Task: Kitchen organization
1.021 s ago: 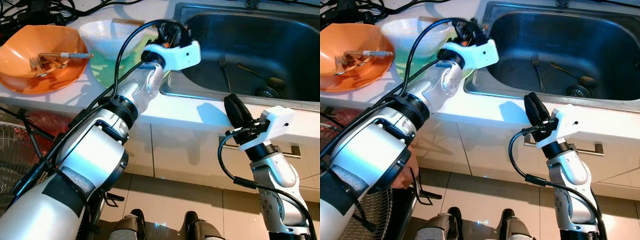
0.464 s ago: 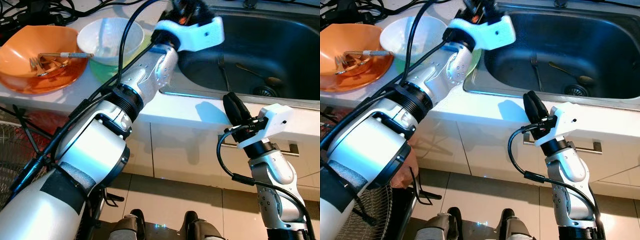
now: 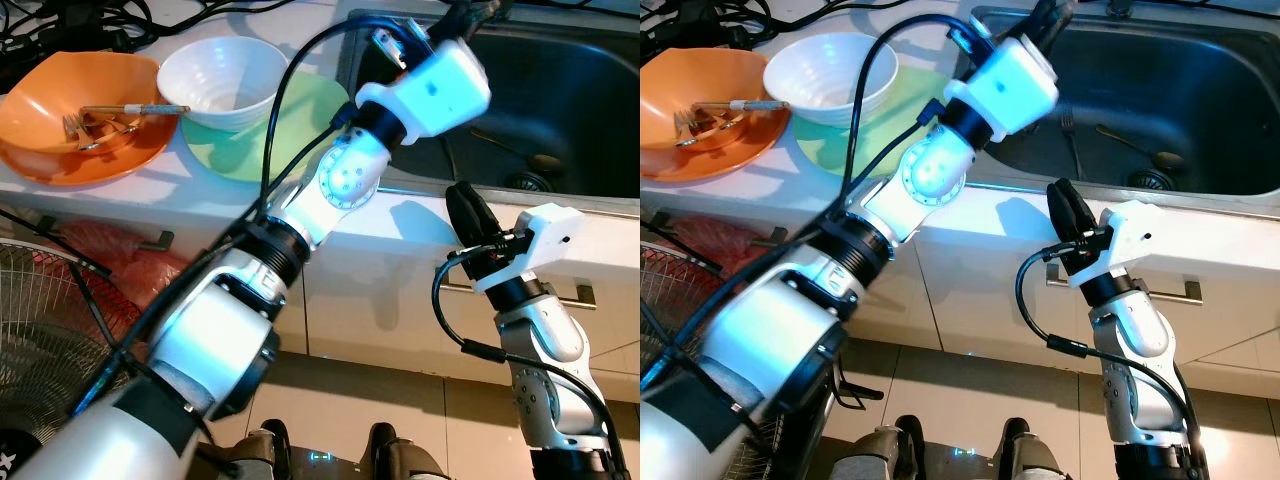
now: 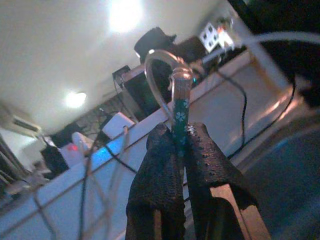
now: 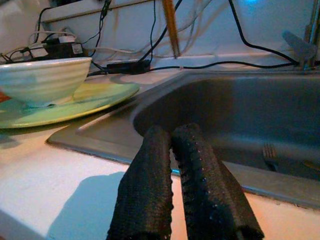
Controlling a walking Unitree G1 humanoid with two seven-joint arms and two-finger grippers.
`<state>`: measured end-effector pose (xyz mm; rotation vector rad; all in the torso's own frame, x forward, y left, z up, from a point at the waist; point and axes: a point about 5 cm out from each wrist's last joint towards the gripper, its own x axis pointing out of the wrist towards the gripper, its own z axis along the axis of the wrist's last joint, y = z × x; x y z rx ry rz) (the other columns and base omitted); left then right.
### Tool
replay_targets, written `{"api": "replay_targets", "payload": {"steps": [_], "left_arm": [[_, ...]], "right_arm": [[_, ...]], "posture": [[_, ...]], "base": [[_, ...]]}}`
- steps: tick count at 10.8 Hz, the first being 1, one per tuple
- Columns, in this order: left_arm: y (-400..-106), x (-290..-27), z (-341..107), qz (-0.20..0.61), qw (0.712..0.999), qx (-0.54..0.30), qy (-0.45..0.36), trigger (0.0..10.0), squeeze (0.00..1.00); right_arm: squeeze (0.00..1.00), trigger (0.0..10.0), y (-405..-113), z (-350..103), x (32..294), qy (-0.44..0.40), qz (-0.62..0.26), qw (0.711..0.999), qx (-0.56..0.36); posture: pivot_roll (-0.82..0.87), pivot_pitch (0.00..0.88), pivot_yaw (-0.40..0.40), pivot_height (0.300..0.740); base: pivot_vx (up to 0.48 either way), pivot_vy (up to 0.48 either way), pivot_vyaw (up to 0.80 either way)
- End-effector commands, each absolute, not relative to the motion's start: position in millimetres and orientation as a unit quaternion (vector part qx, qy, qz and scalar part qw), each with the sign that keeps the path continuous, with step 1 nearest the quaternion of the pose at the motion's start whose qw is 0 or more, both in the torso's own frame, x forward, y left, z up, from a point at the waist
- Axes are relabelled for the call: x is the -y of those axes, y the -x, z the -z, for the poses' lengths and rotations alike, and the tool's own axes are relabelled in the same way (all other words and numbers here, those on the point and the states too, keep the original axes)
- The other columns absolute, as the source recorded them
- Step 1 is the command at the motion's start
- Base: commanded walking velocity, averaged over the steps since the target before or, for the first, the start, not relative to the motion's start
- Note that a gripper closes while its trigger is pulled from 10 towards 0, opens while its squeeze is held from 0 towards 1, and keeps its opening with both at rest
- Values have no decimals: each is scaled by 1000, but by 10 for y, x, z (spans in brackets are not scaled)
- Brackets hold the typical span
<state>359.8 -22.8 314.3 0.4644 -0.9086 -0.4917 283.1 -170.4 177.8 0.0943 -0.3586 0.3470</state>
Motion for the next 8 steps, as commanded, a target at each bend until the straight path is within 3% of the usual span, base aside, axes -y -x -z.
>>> {"api": "replay_targets", "payload": {"steps": [1, 5, 8], "left_arm": [[-3581, 226, -3140, 241, 846, 430, -203, 10000, 0], [-3680, 101, -2839, 272, 885, 346, -150, 10000, 0], [-3703, 29, -2693, 267, 895, 324, -151, 10000, 0]], "right_arm": [[0, 10000, -2851, -1702, 1785, -52, -145, 975, 160], [0, 10000, -2868, -1719, 1796, -43, -144, 975, 164], [0, 10000, -2905, -1824, 2006, -1, -115, 978, 172]], "posture": [[3, 207, 37, 740], [1, 196, 35, 740], [-8, 192, 28, 740]], "base": [[0, 0, 0], [0, 0, 0], [0, 0, 0]]}}
